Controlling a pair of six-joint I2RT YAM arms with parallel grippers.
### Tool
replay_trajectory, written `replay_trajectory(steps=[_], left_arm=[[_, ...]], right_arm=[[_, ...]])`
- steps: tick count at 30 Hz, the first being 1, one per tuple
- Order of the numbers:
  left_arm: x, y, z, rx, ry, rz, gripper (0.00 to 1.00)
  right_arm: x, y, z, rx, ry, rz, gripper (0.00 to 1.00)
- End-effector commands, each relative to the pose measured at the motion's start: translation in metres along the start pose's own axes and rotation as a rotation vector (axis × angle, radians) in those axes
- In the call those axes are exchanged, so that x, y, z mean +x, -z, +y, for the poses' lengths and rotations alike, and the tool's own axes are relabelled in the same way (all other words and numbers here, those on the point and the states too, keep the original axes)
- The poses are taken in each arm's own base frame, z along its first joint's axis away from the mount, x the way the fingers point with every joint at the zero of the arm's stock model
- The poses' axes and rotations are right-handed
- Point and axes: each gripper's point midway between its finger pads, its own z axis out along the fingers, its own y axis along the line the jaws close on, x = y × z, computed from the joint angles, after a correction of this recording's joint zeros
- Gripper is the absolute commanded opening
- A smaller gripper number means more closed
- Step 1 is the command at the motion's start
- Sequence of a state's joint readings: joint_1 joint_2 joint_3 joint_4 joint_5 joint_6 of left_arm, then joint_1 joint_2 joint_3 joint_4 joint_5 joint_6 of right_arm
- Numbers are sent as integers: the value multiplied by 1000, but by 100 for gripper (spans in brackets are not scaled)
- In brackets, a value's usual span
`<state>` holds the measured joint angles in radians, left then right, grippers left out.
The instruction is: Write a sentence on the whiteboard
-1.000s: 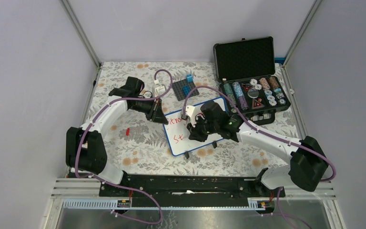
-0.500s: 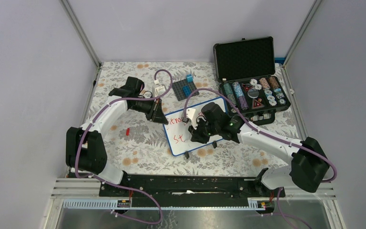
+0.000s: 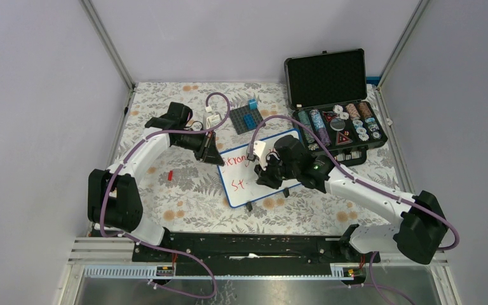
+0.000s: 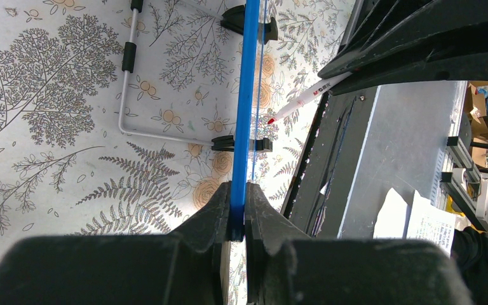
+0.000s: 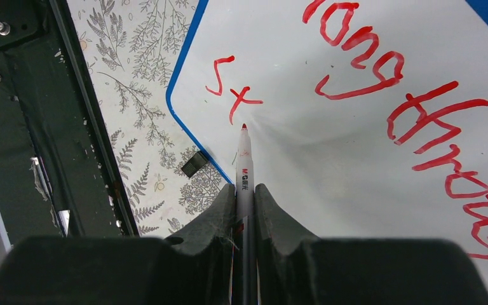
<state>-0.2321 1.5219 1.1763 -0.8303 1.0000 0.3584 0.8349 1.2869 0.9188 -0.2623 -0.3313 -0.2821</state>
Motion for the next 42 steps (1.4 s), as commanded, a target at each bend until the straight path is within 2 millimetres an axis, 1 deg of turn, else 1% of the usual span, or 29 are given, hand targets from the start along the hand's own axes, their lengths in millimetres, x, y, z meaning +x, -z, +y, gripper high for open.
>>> replay_trajectory(steps=[1,8,15,29,33,37,42], left_arm=[[-12,2,12,-49,-71,-14,0],[-12,2,11,-46,-71,-13,0],[-12,2,11,-46,-73,-13,0],[-12,1,12,-48,-74,-12,0],[-12,1,12,-47,-73,-10,0],[-12,1,12,-47,-74,-11,0],[-12,1,13,-52,-74,-10,0]], right_arm=[[-7,9,-4,25,12,-23,0],[-18,7,-9,41,13,-51,0],[-23,4,-14,61,14,-62,0],[-34,-2,-16,49,18,-84,0],[-31,-3,-19,68,18,-71,0],[-21,-4,-23,89,13,-48,0],[-12,0,-28,103,2,-29,0]])
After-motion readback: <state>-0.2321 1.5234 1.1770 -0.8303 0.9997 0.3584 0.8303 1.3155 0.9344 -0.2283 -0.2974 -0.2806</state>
